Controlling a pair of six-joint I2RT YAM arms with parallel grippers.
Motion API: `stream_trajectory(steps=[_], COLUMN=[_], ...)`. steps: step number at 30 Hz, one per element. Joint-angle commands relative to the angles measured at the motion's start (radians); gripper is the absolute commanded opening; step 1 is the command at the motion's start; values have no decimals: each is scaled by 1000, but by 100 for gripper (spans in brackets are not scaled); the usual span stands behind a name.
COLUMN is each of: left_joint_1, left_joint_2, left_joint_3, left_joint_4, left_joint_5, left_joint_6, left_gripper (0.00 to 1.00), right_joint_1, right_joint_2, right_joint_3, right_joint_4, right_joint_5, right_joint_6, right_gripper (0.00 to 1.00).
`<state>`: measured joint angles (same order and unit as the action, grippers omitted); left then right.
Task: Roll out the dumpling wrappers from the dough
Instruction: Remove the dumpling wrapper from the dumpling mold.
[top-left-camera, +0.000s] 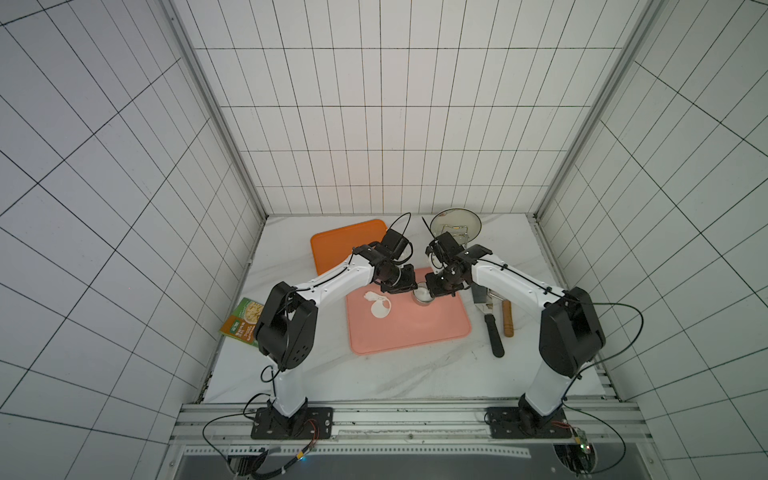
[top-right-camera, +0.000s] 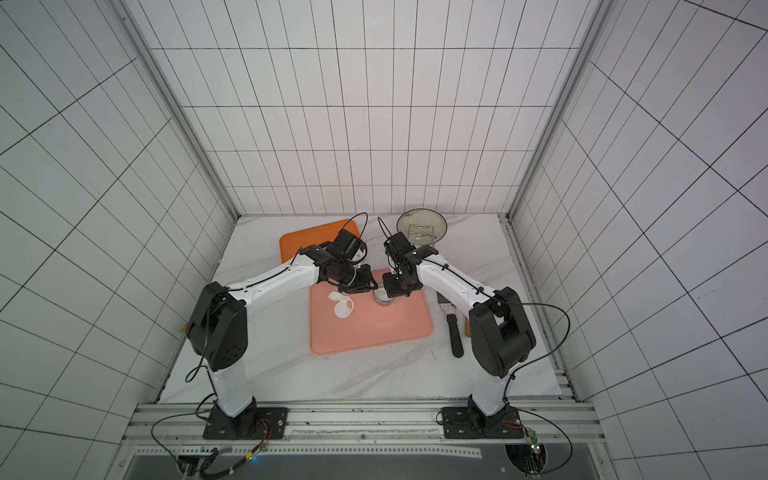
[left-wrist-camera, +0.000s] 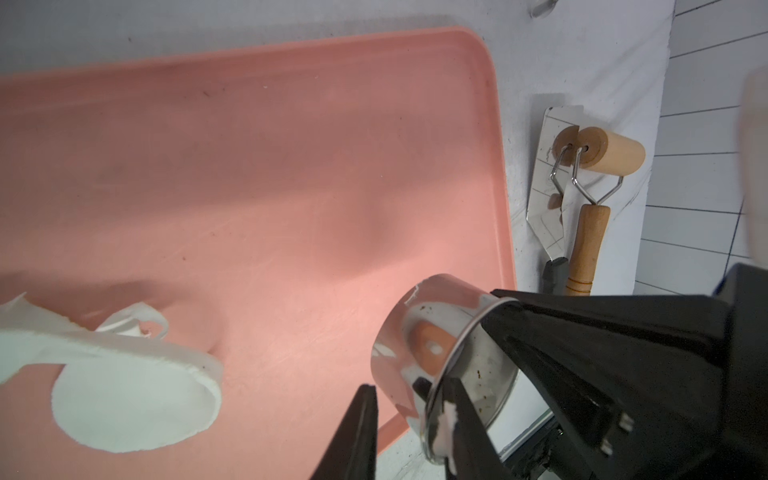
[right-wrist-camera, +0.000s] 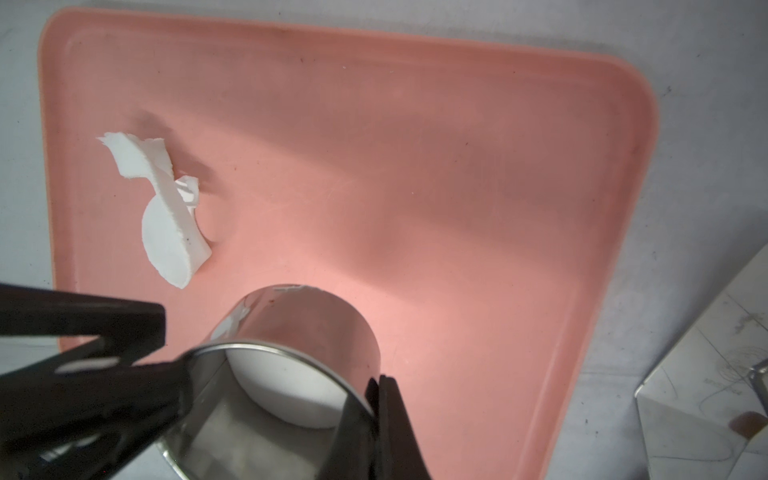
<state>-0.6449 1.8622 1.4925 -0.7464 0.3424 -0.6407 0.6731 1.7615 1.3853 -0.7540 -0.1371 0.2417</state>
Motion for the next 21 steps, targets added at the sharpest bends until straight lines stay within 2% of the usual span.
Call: stream_trajectory(steps=[1,3,5,13,14,16,18,21], left_joint_1=[-11,-14,-17,-25,-27,-29,-31,-33], left_joint_2=[40,47,55,71,71,72,71,59], left_joint_3=[29,32,37,61,62,63,63,58], left_joint_4=[-24,-27,-32,-54,-56,-60,-66,-70], left_joint_5=[-21,-21,-22,-29,-30,-36,-53,-80], left_joint_6=[21,22,26,39,43,51,58,70], left_gripper=[24,21,13,0,0,0,0,0], right_joint_1=[10,11,11,10,8,1,-18,-63], right_joint_2=[-27,-27,-27,-25,-26,-30,-42,-73], right_joint_3=[-6,-3,-2,14,14,12,-2,-51], right_joint_4=[-16,-16,-16,-23,-21,-17,1,56], right_joint_5=[-2,-7,-8,-19,-21,-27,-51,-128], right_joint_6=[2,2,1,2,5,16,28,63], right_gripper=[7,7,7,9,12,28,40,50])
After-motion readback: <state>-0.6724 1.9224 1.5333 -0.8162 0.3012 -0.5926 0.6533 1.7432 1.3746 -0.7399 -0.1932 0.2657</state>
